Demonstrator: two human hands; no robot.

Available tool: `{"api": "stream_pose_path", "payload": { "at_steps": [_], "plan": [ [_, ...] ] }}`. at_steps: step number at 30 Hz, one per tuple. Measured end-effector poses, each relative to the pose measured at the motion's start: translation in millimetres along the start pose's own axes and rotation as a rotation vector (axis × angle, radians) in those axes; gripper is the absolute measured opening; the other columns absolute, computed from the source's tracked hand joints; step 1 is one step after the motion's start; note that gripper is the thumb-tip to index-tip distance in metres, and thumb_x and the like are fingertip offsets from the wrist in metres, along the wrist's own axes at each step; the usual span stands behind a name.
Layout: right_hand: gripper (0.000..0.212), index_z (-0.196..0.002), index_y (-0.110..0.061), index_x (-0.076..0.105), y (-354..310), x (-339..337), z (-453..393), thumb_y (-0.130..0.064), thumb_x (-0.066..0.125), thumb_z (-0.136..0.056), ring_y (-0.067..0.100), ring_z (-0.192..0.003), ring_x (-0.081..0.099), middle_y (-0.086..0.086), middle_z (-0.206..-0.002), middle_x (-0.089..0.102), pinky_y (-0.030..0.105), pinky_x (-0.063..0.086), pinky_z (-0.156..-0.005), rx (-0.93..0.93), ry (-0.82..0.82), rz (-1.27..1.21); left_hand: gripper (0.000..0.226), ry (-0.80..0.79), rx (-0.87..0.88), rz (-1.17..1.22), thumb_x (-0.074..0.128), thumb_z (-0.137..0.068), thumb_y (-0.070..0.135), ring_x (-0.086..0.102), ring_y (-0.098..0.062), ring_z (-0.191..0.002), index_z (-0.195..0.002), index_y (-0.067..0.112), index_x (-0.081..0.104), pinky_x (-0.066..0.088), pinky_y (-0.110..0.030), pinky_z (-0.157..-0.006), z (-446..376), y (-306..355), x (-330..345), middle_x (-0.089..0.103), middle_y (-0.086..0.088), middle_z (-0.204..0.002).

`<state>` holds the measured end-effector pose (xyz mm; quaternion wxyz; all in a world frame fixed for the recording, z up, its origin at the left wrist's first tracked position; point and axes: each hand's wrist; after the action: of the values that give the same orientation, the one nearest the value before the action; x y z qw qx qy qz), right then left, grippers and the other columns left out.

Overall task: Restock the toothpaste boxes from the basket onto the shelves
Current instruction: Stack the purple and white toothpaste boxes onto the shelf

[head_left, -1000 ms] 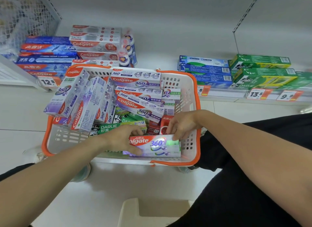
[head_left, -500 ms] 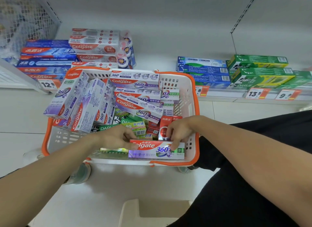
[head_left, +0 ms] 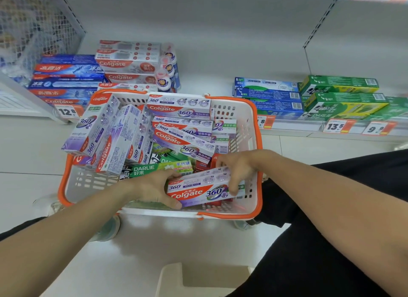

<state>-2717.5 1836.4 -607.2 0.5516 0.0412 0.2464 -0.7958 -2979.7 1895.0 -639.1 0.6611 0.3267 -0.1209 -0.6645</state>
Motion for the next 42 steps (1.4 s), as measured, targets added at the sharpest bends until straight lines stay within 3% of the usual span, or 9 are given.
{"api": "stream_pose_path", "payload": {
  "at_steps": [7, 12, 15, 21, 25, 28, 32, 37, 42],
  "plan": [
    [0.086, -0.135, -0.034, 0.048, 12.2, -45.9, 33.0, -0.013, 0.09, -0.063, 0.019, -0.123, 0.052, -0.006, -0.138, 0.049, 0.04, 0.05, -0.102, -0.163, 0.257, -0.398, 0.08, 0.204, 0.123, 0.346, 0.094, -0.06, 0.027, 0.068, -0.007, -0.106, -0.128, 0.03, 0.053, 0.051, -0.026, -0.098, 28.4, 20.1, -50.6, 0.071, 0.009, -0.116],
    [0.065, -0.131, -0.028, 0.063, 4.5, -64.1, 51.7, -0.002, 0.083, -0.075, 0.016, -0.117, 0.063, -0.001, -0.135, 0.061, 0.034, 0.056, -0.094, -0.399, 0.41, -0.881, 0.106, 0.357, 0.231, 0.672, 0.099, -0.038, 0.048, 0.069, -0.025, -0.11, -0.129, 0.015, 0.054, 0.054, -0.039, -0.096, 55.3, 39.6, -88.9, 0.072, -0.005, -0.118],
    [0.054, -0.129, -0.017, 0.064, -12.7, -68.8, 56.0, -0.019, 0.082, -0.078, 0.029, -0.11, 0.066, 0.012, -0.126, 0.069, 0.049, 0.054, -0.091, -0.461, 0.407, -1.165, 0.098, 0.424, 0.215, 0.688, 0.09, -0.051, 0.059, 0.07, -0.039, -0.103, -0.128, 0.01, 0.053, 0.058, -0.041, -0.087, 78.8, 61.4, -119.1, 0.072, -0.018, -0.113],
    [0.07, -0.127, -0.002, 0.061, -68.9, -76.3, 80.7, -0.036, 0.085, -0.072, 0.022, -0.089, 0.07, 0.005, -0.111, 0.074, 0.039, 0.058, -0.065, -0.601, 0.426, -1.35, 0.072, 0.582, 0.277, 0.579, 0.084, -0.04, 0.075, 0.065, -0.037, -0.079, -0.084, 0.019, 0.074, 0.053, -0.045, -0.078, 146.5, 109.9, -166.7, 0.07, -0.028, -0.088],
    [0.091, -0.117, -0.006, 0.07, -103.5, -100.6, 102.7, -0.047, 0.099, -0.041, 0.022, -0.084, 0.069, 0.014, -0.112, 0.073, 0.037, 0.057, -0.061, -0.737, 0.57, -1.185, 0.075, 0.778, 0.354, 0.614, 0.081, -0.052, 0.06, 0.069, -0.041, -0.085, -0.107, 0.011, 0.064, 0.056, -0.04, -0.075, 179.6, 109.7, -185.0, 0.073, -0.021, -0.097],
    [0.079, -0.114, -0.017, 0.074, -139.7, -126.4, 114.0, -0.058, 0.093, -0.049, 0.018, -0.095, 0.069, 0.007, -0.115, 0.074, 0.036, 0.056, -0.075, -0.861, 0.923, -0.906, 0.082, 0.899, 0.521, 0.739, 0.088, -0.046, 0.066, 0.073, -0.025, -0.081, -0.108, 0.019, 0.062, 0.055, -0.032, -0.073, 192.8, 96.7, -199.0, 0.075, -0.004, -0.092],
    [0.053, -0.112, -0.033, 0.075, -177.1, -173.6, 124.5, -0.051, 0.087, -0.065, 0.004, -0.1, 0.068, -0.009, -0.116, 0.072, 0.026, 0.056, -0.079, -0.947, 1.302, -0.502, 0.045, 1.247, 0.522, 0.695, 0.075, -0.08, 0.055, 0.067, -0.014, -0.096, -0.112, 0.027, 0.061, 0.051, -0.025, -0.081, 188.0, 75.5, -234.0, 0.069, -0.003, -0.11],
    [0.047, -0.112, -0.04, 0.071, -213.6, -247.6, 130.1, -0.046, 0.088, -0.068, 0.015, -0.101, 0.065, -0.001, -0.117, 0.061, 0.039, 0.06, -0.079, -0.921, 1.515, -0.229, 0.043, 1.551, 0.406, 0.114, 0.069, -0.089, 0.021, 0.049, -0.02, -0.118, -0.129, 0.019, 0.055, 0.033, -0.021, -0.09, 176.9, 62.0, -265.4, 0.052, -0.003, -0.123],
    [0.053, -0.11, -0.043, 0.072, -227.5, -309.5, 123.0, -0.036, 0.094, -0.063, 0.009, -0.108, 0.061, -0.004, -0.12, 0.06, 0.04, 0.053, -0.097, -0.704, 1.468, -0.071, 0.073, 1.613, 0.224, -0.153, 0.074, -0.081, 0.036, 0.031, -0.032, -0.14, -0.144, 0.019, 0.041, 0.03, -0.046, -0.114, 165.9, 54.7, -301.4, 0.036, -0.011, -0.147]
  ]
}}
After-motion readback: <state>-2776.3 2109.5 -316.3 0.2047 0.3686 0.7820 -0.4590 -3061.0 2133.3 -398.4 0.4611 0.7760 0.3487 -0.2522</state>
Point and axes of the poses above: each hand's wrist, its own z-axis away from the middle knuckle, its own x-axis out of the palm, y = z × x
